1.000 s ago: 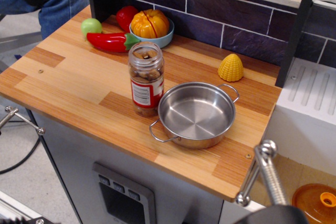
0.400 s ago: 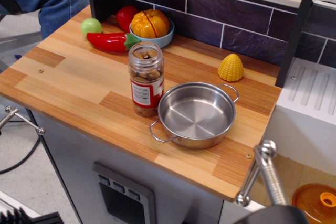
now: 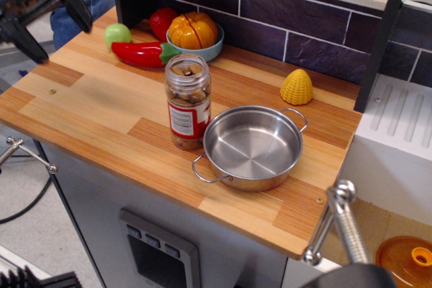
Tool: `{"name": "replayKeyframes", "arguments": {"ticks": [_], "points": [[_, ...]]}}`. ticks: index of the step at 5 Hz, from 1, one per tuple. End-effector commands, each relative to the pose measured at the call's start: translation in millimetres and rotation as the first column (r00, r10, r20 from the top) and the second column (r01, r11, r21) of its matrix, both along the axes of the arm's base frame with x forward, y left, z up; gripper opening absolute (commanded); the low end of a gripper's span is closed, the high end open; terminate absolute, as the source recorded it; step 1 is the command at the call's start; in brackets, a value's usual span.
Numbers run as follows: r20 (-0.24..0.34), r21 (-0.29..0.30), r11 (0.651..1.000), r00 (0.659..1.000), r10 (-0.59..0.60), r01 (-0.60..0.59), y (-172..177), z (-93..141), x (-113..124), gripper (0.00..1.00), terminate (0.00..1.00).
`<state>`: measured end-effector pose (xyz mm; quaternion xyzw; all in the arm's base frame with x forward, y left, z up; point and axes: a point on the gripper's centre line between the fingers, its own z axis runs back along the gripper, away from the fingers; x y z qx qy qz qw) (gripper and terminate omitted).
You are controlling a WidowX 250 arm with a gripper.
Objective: Pour almonds in pot
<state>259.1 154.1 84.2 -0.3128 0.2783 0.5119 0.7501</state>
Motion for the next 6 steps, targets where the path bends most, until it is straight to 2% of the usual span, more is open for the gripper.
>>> {"name": "replayKeyframes", "arguments": {"ticks": [1,2,3,5,6], "points": [[-0.058,-0.038,0.987,0.987,0.152,-0.154,-6,-10,-7,1.0,0.0],[-0.072,-0.07,0.971,0.972,0.223,-0.228,-8,-15,-1,1.0,0.0],[-0.12,-0.105,0.938,0.941,0.318,-0.33,-8,-22,10,1.0,0.0],[-0.165,-0.195,0.899,0.916,0.365,-0.393,-39,-33,24,1.0,0.0],[-0.177,-0.186,0.903,0.918,0.356,-0.386,-56,-35,27,1.0,0.0]]}}
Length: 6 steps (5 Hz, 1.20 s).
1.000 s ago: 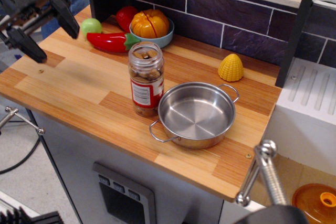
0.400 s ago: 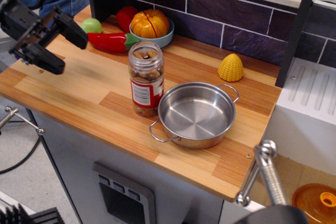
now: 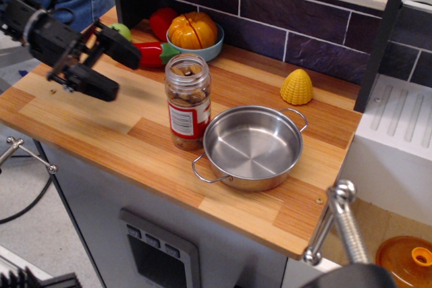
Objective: Pour almonds in pot
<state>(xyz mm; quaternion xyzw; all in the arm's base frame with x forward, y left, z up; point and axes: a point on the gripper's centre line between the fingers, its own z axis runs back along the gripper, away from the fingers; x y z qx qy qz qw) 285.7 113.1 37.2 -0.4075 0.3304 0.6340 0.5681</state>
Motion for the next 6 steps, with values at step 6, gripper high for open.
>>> {"name": "replayKeyframes", "arguments": {"ticks": [6], "points": [[-0.026,0.032,0.988,0.988,-0.152,0.152,-100,5,16,1.0,0.0]]}}
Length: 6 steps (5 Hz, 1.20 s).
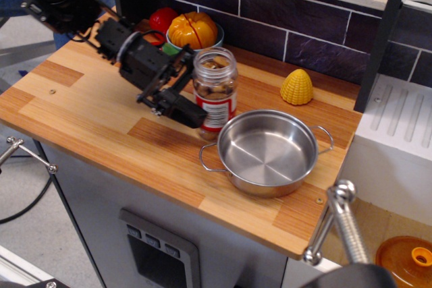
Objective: Pour almonds in pot
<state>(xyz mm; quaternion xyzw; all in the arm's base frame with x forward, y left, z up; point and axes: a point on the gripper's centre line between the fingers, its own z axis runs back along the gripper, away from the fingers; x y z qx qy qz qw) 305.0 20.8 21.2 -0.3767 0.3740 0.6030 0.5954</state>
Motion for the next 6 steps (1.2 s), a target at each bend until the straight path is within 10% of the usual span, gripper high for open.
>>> {"name": "replayKeyframes", "arguments": {"ticks": [1,2,6], "points": [[0.036,0.06,0.995,0.996,-0.085,0.083,-20,26,2,1.0,0.0],[0.015,0.174,0.973,0.987,-0.159,0.154,-18,40,10,0.0,0.0],[0.071,0.695,0.674,0.908,-0.413,0.252,-27,86,-7,0.0,0.0]]}}
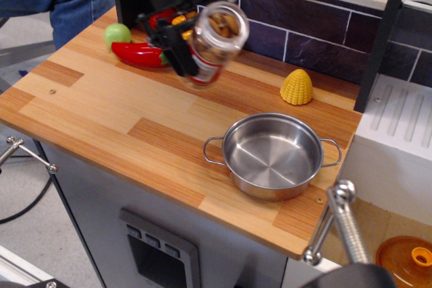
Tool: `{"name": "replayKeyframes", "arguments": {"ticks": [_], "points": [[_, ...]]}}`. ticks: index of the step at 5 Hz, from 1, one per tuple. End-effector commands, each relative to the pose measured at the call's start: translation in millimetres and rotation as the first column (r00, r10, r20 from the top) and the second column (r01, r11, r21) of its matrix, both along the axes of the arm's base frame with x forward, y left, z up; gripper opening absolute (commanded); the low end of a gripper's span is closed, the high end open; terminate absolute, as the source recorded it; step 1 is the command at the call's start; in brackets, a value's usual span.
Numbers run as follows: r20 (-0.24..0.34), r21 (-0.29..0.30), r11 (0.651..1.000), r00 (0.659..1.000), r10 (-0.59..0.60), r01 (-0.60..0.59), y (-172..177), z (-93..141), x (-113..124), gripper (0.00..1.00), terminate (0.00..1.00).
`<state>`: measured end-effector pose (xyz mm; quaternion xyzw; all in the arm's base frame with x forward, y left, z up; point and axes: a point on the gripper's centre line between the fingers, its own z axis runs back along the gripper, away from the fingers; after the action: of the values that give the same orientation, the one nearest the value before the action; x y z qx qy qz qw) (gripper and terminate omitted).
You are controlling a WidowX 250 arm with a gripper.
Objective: Pour almonds in pot
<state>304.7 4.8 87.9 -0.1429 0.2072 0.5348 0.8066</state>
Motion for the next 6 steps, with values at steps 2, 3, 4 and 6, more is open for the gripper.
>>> {"name": "replayKeyframes", "arguments": {"ticks": [2,3,4,6], "points": [[0.278,0.315,0.948,0.959,-0.058,-0.034,-24,19,16,0.0,0.0],[0.359,0.426,0.902,0.928,-0.098,-0.069,-13,16,14,0.0,0.0],[0.44,0.496,0.863,0.884,-0.154,-0.097,-10,15,14,0.0,0.0],[0.529,0.623,0.778,0.775,-0.345,-0.08,-18,4,11,0.0,0.0]]}}
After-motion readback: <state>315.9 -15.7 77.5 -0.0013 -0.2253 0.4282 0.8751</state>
